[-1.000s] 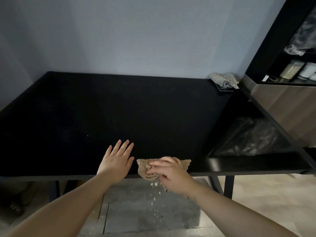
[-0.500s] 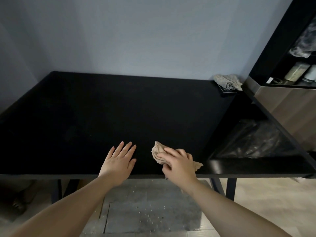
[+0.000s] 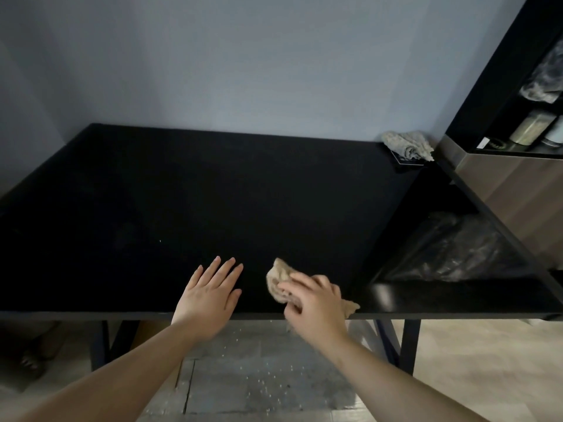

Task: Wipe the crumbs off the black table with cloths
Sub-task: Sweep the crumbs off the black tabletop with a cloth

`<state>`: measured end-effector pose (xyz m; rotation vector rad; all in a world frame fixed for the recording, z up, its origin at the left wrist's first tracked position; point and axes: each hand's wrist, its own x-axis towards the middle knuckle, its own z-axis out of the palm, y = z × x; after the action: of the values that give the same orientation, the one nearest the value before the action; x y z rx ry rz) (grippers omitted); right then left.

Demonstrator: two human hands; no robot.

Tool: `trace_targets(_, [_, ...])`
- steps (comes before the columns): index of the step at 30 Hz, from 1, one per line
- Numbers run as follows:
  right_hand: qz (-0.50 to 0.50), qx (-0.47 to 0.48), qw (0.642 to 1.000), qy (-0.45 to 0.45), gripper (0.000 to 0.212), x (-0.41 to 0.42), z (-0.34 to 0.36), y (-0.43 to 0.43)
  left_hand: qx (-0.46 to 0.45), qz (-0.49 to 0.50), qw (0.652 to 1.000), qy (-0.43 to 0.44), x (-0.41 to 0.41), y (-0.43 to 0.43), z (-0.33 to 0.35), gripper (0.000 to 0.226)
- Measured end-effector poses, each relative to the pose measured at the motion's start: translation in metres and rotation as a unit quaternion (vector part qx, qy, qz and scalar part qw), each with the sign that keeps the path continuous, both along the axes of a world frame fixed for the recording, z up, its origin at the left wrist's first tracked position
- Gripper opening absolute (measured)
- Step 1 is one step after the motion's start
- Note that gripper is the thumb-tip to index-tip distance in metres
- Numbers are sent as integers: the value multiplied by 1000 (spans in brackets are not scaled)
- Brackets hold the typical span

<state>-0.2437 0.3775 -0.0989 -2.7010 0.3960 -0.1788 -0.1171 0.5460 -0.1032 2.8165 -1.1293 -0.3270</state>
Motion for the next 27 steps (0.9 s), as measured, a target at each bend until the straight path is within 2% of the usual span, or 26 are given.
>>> trace_targets(3, [125, 60, 990, 13, 37, -1, 12, 2, 13, 4, 1000, -16, -1, -1, -1, 54])
trace_targets(4, [128, 67, 989, -2, 35, 1, 12, -1, 15, 5, 1000, -20, -1, -1, -2, 54])
trace_targets(6, [25, 51, 996, -68, 35, 7, 6, -11, 8, 5, 1000, -18, -1, -1, -1, 54])
trace_targets(8, [-108, 4, 992, -65, 38, 12, 1, -12, 7, 3, 1000, -19, -1, 0, 0, 53])
trace_targets(9, [-123, -27, 991, -54, 39, 12, -2, -9, 10, 2, 1000, -21, -2, 0, 0, 53])
trace_targets(11, [-71, -43, 996, -33, 41, 10, -2, -1, 9, 4, 1000, -23, -2, 0, 0, 53])
trace_targets(14, [95, 39, 994, 45, 40, 8, 17, 0, -4, 11, 1000, -14, 0, 0, 0, 53])
trace_targets(16, [148, 82, 982, 85, 35, 12, 28, -9, -15, 15, 1000, -4, 2, 0, 0, 52])
trace_targets(18, [77, 71, 993, 47, 36, 16, 26, -16, -19, 15, 1000, 3, 3, 1, 1, 51])
trace_targets(20, [-28, 17, 999, 8, 41, 14, 16, -14, -26, 16, 999, 11, 2, 2, 2, 50])
trace_targets(22, [-35, 2, 999, 9, 42, 13, 8, -3, -37, 19, 999, 22, 2, 2, 1, 49])
trace_targets(23, [-16, 29, 999, 15, 41, 14, 7, 3, -48, 21, 998, 34, 3, 2, 0, 49])
trace_targets(25, [7, 172, 984, 35, 36, 18, 11, 12, -101, 36, 991, 81, 7, 2, -1, 46])
trace_targets(27, [-6, 349, 937, 25, 27, 23, 22, 16, -212, 82, 960, 167, 8, 1, 5, 42])
